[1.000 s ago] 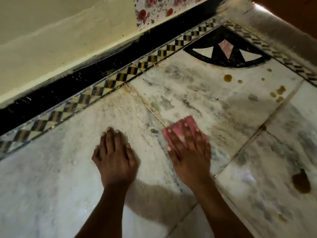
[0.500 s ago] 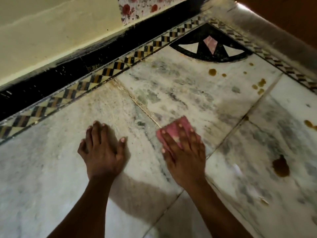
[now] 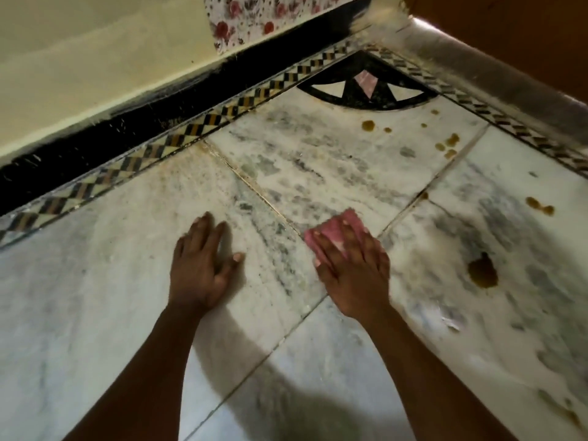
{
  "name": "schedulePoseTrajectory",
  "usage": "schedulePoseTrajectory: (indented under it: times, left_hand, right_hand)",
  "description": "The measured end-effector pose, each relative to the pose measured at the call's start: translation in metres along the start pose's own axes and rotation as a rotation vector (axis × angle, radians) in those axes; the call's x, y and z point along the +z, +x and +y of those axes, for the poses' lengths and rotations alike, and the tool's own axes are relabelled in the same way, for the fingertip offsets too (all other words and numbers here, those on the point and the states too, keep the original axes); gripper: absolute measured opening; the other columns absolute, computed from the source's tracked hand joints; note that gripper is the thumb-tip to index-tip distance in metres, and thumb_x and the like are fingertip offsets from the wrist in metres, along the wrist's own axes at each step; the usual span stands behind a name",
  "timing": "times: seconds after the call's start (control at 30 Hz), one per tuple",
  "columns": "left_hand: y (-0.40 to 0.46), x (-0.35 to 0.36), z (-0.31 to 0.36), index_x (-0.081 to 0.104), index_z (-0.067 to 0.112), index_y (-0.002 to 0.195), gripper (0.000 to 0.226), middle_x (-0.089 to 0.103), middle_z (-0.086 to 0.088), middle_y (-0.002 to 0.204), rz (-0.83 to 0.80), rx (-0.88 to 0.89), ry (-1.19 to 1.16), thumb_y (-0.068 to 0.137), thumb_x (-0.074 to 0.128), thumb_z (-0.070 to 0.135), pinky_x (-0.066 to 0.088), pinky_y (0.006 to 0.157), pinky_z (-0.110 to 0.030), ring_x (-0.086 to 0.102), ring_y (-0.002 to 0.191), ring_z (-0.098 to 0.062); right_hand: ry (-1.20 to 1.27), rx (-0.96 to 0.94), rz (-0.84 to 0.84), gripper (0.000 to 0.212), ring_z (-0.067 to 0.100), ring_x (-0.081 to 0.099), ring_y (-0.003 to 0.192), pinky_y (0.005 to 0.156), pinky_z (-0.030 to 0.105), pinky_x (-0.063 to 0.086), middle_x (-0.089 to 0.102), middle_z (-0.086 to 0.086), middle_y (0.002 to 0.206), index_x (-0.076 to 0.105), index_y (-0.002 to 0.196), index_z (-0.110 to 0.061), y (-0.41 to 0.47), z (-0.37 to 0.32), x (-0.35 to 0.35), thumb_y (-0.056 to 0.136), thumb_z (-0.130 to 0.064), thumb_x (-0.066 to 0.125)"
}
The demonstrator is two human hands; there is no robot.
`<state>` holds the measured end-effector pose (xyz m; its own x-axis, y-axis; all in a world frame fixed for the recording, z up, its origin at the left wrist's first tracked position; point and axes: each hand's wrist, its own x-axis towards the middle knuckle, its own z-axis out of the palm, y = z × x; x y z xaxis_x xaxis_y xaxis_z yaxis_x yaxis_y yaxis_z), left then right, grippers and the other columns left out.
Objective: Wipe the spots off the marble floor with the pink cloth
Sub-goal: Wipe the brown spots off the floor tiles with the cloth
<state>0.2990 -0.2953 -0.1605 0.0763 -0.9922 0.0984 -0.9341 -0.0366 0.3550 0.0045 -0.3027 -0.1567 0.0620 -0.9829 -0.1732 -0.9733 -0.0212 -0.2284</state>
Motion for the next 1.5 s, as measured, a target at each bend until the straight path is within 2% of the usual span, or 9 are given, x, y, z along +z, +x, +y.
schedulePoseTrajectory:
  times: [0.17,0.37,0.47,0.63,0.83,1.07,1.17,1.33,1.5]
  left_hand:
    - [-0.038,0.024,0.093,0.051,0.017,0.157,0.069,0.040,-0.011,0.170,-0.053,0.060,-0.133,0.102,0.036,0.056,0.038,0.122,-0.060,0.039,0.157,-0.032]
    - [-0.067,0.057,0.167,0.042,0.019,0.163,0.066,0.031,-0.008,0.175,-0.022,-0.026,0.042,0.107,0.029,0.050,0.025,0.129,-0.056,0.027,0.163,-0.028]
    - [-0.064,0.060,0.166,0.041,0.019,0.162,0.067,0.033,-0.010,0.174,-0.022,-0.011,0.136,0.106,0.032,0.053,0.028,0.125,-0.058,0.031,0.160,-0.032]
    - [-0.062,0.059,0.173,0.043,0.020,0.161,0.065,0.034,-0.012,0.172,-0.023,-0.035,0.164,0.104,0.036,0.052,0.025,0.123,-0.058,0.030,0.159,-0.035]
    - [-0.060,0.051,0.178,0.050,0.018,0.156,0.063,0.037,-0.011,0.171,-0.030,-0.073,0.149,0.101,0.042,0.047,0.029,0.120,-0.058,0.036,0.157,-0.035]
    - [-0.061,0.049,0.176,0.046,0.018,0.159,0.064,0.033,-0.012,0.174,-0.034,-0.083,0.098,0.102,0.042,0.046,0.025,0.123,-0.058,0.032,0.159,-0.034]
    - [-0.060,0.054,0.176,0.048,0.018,0.158,0.064,0.034,-0.012,0.173,-0.015,-0.085,0.089,0.100,0.044,0.046,0.024,0.123,-0.059,0.032,0.159,-0.034]
    - [-0.060,0.050,0.178,0.052,0.019,0.155,0.062,0.038,-0.011,0.171,-0.003,-0.089,0.107,0.099,0.045,0.047,0.028,0.121,-0.058,0.036,0.157,-0.034]
    - [-0.060,0.053,0.176,0.049,0.020,0.156,0.063,0.037,-0.009,0.172,0.001,-0.088,0.108,0.100,0.045,0.048,0.026,0.121,-0.057,0.034,0.158,-0.033]
  right_hand:
    - [0.144,0.245,-0.056,0.059,0.033,-0.015,0.167,0.133,0.062,-0.005,-0.019,-0.011,0.181,0.010,0.164,-0.065,0.051,0.021,-0.024,0.108,-0.068,0.029]
    - [-0.051,-0.113,0.133,0.058,0.033,0.006,0.169,0.132,0.060,0.013,0.004,-0.005,0.183,0.014,0.165,-0.062,-0.014,0.055,0.002,0.107,-0.069,0.020]
    - [0.003,0.113,0.126,0.061,0.036,0.013,0.167,0.132,0.058,0.016,0.003,-0.003,0.184,0.016,0.165,-0.061,-0.033,0.092,-0.003,0.106,-0.069,0.023]
    - [0.198,0.450,0.038,0.065,0.038,-0.024,0.165,0.131,0.062,-0.014,-0.022,0.001,0.181,0.000,0.169,-0.052,0.065,0.072,-0.033,0.110,-0.066,0.024]
    - [0.015,-0.013,0.038,0.060,0.034,-0.007,0.169,0.134,0.060,0.001,-0.004,-0.004,0.183,0.012,0.167,-0.059,-0.019,0.064,-0.013,0.108,-0.066,0.024]
    - [0.132,0.435,-0.146,0.066,0.041,-0.023,0.165,0.132,0.063,-0.011,-0.033,-0.003,0.177,-0.018,0.159,-0.061,0.023,0.114,-0.045,0.108,-0.072,0.022]
    - [0.091,0.321,-0.127,0.065,0.043,-0.026,0.163,0.128,0.063,-0.018,-0.033,-0.001,0.175,-0.024,0.154,-0.059,0.059,0.091,-0.037,0.111,-0.066,0.023]
    - [-0.015,-0.001,0.025,0.060,0.030,-0.004,0.169,0.134,0.060,0.010,-0.004,-0.007,0.183,0.006,0.166,-0.059,-0.053,0.099,-0.018,0.108,-0.066,0.019]
    - [0.068,0.408,0.061,0.065,0.040,-0.009,0.168,0.133,0.065,0.004,-0.015,0.001,0.182,0.006,0.168,-0.055,-0.038,0.145,-0.028,0.106,-0.067,0.023]
